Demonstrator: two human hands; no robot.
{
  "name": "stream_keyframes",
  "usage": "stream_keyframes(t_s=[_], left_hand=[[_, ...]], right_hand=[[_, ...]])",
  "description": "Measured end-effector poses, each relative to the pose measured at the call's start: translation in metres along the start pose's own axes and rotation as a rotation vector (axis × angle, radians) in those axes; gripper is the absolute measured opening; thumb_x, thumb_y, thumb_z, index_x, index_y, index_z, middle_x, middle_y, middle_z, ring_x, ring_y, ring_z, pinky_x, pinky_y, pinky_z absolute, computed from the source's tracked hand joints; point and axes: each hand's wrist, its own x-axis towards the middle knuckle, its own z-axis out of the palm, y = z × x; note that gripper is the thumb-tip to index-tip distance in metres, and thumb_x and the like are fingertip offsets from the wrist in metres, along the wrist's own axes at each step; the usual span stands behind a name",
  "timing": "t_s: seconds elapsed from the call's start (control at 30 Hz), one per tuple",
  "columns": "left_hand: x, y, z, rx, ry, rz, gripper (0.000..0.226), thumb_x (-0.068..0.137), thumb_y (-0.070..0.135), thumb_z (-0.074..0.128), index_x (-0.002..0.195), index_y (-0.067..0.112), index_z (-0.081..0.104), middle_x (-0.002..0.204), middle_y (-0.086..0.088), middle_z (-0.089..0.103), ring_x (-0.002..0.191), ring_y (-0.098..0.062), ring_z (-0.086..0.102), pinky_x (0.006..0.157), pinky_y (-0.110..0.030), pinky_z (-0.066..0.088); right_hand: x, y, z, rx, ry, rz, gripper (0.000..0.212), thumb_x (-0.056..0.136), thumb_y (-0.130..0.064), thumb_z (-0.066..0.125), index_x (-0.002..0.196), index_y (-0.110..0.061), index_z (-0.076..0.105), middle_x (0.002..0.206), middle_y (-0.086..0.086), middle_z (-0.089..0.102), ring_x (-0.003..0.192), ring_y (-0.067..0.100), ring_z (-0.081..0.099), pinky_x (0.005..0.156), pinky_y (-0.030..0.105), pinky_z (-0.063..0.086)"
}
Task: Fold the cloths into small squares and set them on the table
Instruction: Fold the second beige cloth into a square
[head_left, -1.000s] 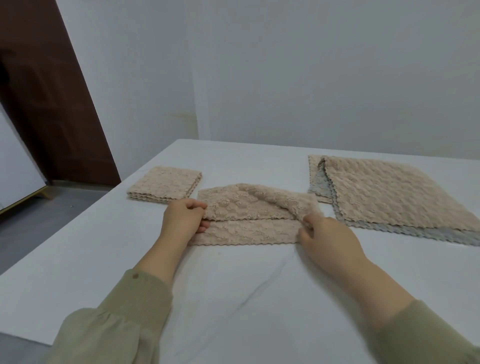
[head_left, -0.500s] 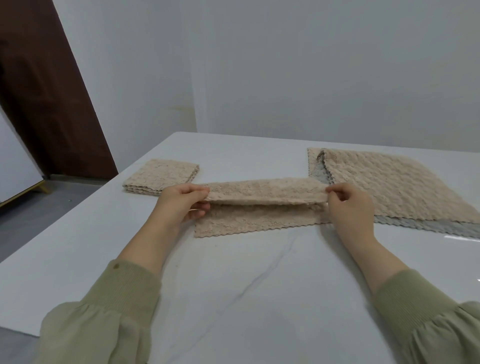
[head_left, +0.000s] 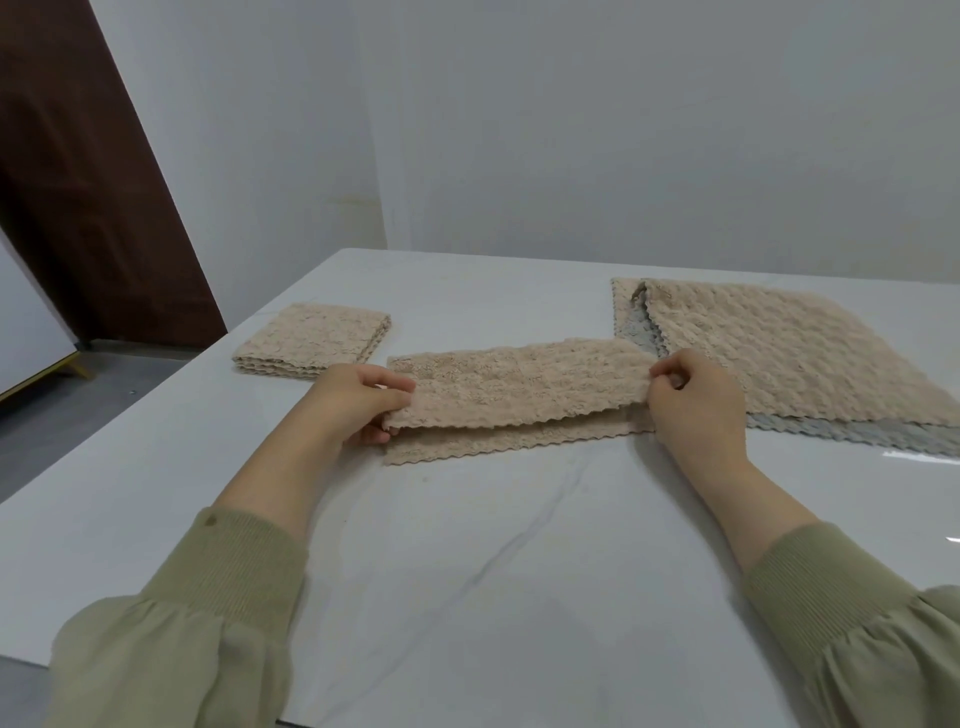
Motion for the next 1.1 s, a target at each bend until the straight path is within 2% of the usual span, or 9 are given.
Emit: stream_keyframes(t_s=[0.13,0.33,0.4,0.47,0.6,0.67,0.83,1.0,1.1], left_hand=[[-0.001,0.001,-0.007,-0.025,-0.068,-0.007,0.017,0.081,-0.003,0.068,0.092,0.010,0.069,0.056,0.001,0.047,0.043,-0.009,0.054,0.047,-0.018,0.051],[-0.005,0.003,-0.010,-0.014,-0.162,-0.010,0.026,0.077,-0.011,0.068,0.094,0.008,0.068,0.056,0.003,0.041,0.046,-0.005,0.056,0.050,-0.020,0.054],[-0.007,0.003,-0.010,0.022,-0.172,-0.013,0.027,0.076,-0.011,0.069,0.094,0.009,0.069,0.059,0.002,0.040,0.056,-0.010,0.060,0.051,-0.022,0.055],[-0.009,0.003,-0.009,0.060,-0.183,-0.018,0.027,0.076,-0.010,0.070,0.093,0.011,0.070,0.059,0.003,0.041,0.067,-0.017,0.061,0.053,-0.023,0.056],[-0.009,0.006,-0.011,-0.011,-0.184,-0.001,0.028,0.076,-0.011,0.069,0.094,0.010,0.069,0.051,0.007,0.039,0.050,-0.006,0.057,0.053,-0.023,0.056],[-0.010,0.007,-0.011,-0.021,-0.205,-0.001,0.028,0.076,-0.012,0.068,0.094,0.009,0.069,0.049,0.008,0.037,0.048,-0.008,0.055,0.053,-0.023,0.055],[-0.012,0.006,-0.009,0.067,-0.239,-0.020,0.028,0.076,-0.011,0.069,0.094,0.010,0.070,0.052,0.007,0.036,0.063,-0.017,0.055,0.052,-0.022,0.055],[-0.010,0.003,-0.008,0.155,-0.213,0.003,0.028,0.075,-0.009,0.072,0.093,0.012,0.070,0.056,0.005,0.039,0.045,-0.009,0.052,0.056,-0.026,0.057],[-0.009,0.001,-0.008,0.217,-0.197,0.021,0.027,0.074,-0.006,0.074,0.090,0.016,0.070,0.063,0.002,0.039,0.044,-0.009,0.052,0.052,-0.024,0.054]], right_hand=[[-0.001,0.000,0.000,-0.066,-0.088,0.014,0.018,0.075,-0.002,0.050,0.076,-0.014,0.063,0.066,-0.005,0.058,0.073,0.022,0.055,0.065,0.030,0.038],[0.000,0.001,0.001,-0.096,-0.041,-0.012,0.018,0.072,-0.001,0.049,0.067,-0.016,0.058,0.061,-0.004,0.058,0.069,0.023,0.055,0.065,0.032,0.041],[0.000,0.002,0.002,-0.180,-0.115,-0.022,0.017,0.072,-0.002,0.050,0.067,-0.015,0.060,0.063,-0.005,0.058,0.070,0.024,0.055,0.072,0.038,0.046],[0.000,0.004,0.002,-0.198,-0.136,-0.020,0.017,0.073,-0.002,0.051,0.067,-0.015,0.060,0.063,-0.004,0.058,0.071,0.025,0.056,0.071,0.038,0.046],[0.000,0.002,0.001,-0.110,0.000,-0.032,0.015,0.072,-0.003,0.049,0.065,-0.014,0.057,0.061,0.001,0.060,0.068,0.027,0.055,0.066,0.038,0.046],[0.000,0.002,0.001,-0.149,-0.022,-0.027,0.015,0.072,-0.003,0.049,0.065,-0.014,0.057,0.062,0.001,0.059,0.068,0.027,0.055,0.067,0.038,0.046],[-0.001,0.003,0.001,-0.292,-0.111,-0.008,0.014,0.072,-0.004,0.051,0.068,-0.015,0.059,0.063,-0.003,0.057,0.072,0.027,0.053,0.072,0.037,0.043],[-0.003,0.000,0.000,-0.319,-0.122,0.004,0.015,0.072,-0.005,0.050,0.069,-0.017,0.059,0.066,-0.002,0.058,0.074,0.027,0.053,0.078,0.038,0.043],[-0.003,-0.001,-0.001,-0.310,-0.105,-0.004,0.015,0.072,-0.005,0.051,0.069,-0.018,0.058,0.067,0.000,0.060,0.075,0.028,0.054,0.079,0.039,0.042]])
